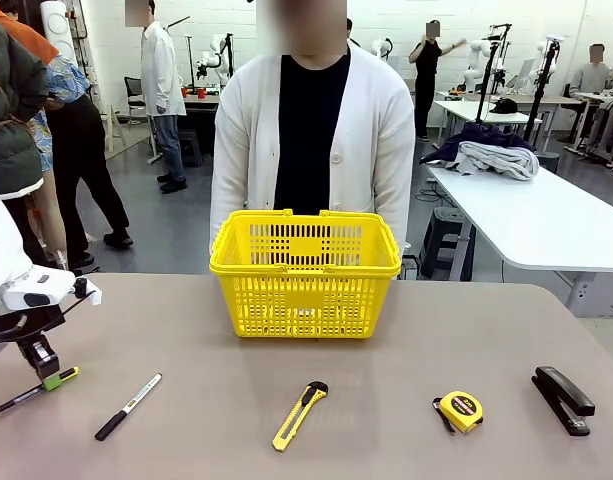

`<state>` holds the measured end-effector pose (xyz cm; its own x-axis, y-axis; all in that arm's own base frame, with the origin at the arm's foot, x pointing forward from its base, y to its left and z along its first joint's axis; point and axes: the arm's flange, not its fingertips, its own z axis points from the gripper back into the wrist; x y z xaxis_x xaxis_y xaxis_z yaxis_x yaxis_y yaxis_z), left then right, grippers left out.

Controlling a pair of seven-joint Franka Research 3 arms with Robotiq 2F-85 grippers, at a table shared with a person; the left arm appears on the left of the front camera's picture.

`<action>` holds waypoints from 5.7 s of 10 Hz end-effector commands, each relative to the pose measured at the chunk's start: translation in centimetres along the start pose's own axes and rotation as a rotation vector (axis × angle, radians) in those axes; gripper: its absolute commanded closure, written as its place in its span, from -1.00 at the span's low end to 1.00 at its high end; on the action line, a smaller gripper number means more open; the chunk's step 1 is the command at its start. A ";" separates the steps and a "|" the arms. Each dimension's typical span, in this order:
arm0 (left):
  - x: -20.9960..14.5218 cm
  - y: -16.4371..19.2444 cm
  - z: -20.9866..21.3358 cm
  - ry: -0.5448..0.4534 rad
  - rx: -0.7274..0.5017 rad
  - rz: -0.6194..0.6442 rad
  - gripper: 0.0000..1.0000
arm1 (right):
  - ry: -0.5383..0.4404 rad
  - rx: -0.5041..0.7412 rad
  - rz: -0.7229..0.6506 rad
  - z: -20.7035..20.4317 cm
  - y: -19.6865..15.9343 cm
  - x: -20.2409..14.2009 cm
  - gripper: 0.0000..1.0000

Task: Place the items the person wants into the basket.
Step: Pick up the item the person points to and place it in the Market Basket.

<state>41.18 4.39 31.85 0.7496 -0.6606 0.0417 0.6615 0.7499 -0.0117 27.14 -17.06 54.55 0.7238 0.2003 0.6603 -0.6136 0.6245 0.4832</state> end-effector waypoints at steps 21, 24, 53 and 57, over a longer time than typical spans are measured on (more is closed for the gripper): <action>-3.0 2.2 35.0 -0.155 -0.132 -0.246 0.91 | -0.020 0.018 0.013 -0.1 -0.1 0.1 -1.00; 4.2 -2.9 35.7 -0.033 0.037 -0.434 0.76 | -0.020 0.018 0.013 -0.1 -0.1 0.1 -1.00; 42.0 -20.8 18.9 -0.075 0.111 -0.826 0.76 | -0.020 0.018 0.013 -0.1 -0.1 0.1 -1.00; 44.4 -18.9 12.2 -0.073 0.065 -0.809 0.76 | -0.020 0.018 0.013 -0.1 -0.1 0.1 -1.00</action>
<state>61.11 -38.61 46.04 0.0438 -0.9973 0.0582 0.9922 0.0502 0.1140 27.11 -17.09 54.60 0.7252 0.1991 0.6591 -0.6113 0.6267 0.4833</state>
